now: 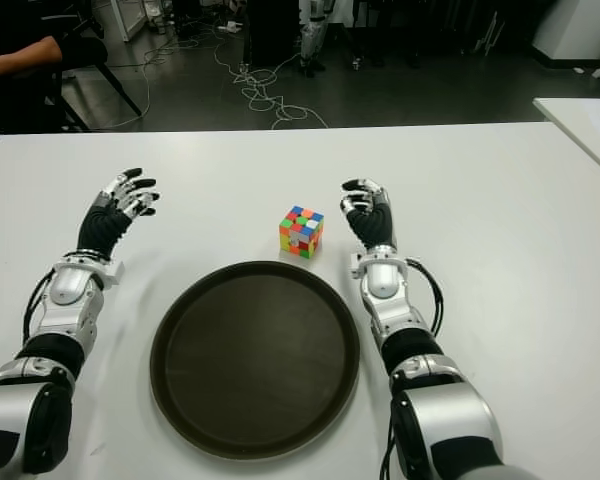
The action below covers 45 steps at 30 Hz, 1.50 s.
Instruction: Pick up the Rubik's Cube and put it in the plate
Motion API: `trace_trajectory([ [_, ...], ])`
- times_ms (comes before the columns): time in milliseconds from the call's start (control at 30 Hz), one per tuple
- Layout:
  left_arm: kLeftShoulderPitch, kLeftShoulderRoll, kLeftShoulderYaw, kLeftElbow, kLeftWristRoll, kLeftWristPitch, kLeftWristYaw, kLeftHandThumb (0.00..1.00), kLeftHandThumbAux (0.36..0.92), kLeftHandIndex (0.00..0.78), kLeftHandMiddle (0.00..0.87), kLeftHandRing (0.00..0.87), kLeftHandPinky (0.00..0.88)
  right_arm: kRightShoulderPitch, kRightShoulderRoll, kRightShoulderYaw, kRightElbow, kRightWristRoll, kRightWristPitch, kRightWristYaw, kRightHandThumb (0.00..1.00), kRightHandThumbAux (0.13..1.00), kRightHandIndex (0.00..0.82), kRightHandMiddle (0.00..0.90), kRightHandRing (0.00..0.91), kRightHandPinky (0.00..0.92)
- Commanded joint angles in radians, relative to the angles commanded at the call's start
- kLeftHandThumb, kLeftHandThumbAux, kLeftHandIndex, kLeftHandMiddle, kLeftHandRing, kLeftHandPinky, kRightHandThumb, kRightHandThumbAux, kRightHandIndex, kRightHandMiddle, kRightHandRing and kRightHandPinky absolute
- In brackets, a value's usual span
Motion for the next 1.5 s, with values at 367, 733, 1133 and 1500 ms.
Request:
trace_trajectory([
  [367, 0.001, 0.001, -0.008, -0.002, 0.01, 0.002, 0.012, 0.052, 0.558, 0.14, 0.224, 0.245, 0.287, 0.0, -0.002, -0.002, 0.001, 0.004, -0.001, 0.009, 0.669, 0.739, 0.405, 0.349, 0.354, 0.338],
  [733, 0.004, -0.004, -0.009, -0.007, 0.01, 0.0, 0.014, 0.053, 0.583, 0.137, 0.225, 0.242, 0.285, 0.001, -0.008, -0.001, 0.001, 0.003, 0.0, 0.022, 0.669, 0.739, 0.404, 0.348, 0.36, 0.344],
  [1133, 0.003, -0.004, -0.015, -0.006, 0.019, 0.002, 0.026, 0.033, 0.569, 0.138, 0.224, 0.244, 0.285, -0.002, -0.006, -0.01, 0.003, 0.014, 0.006, 0.038, 0.668, 0.74, 0.402, 0.352, 0.371, 0.377],
  [1500, 0.005, -0.007, -0.011, -0.009, 0.01, -0.008, 0.012, 0.048, 0.578, 0.142, 0.229, 0.255, 0.306, -0.002, -0.01, -0.01, -0.001, 0.013, 0.009, 0.048, 0.671, 0.739, 0.402, 0.359, 0.38, 0.383],
])
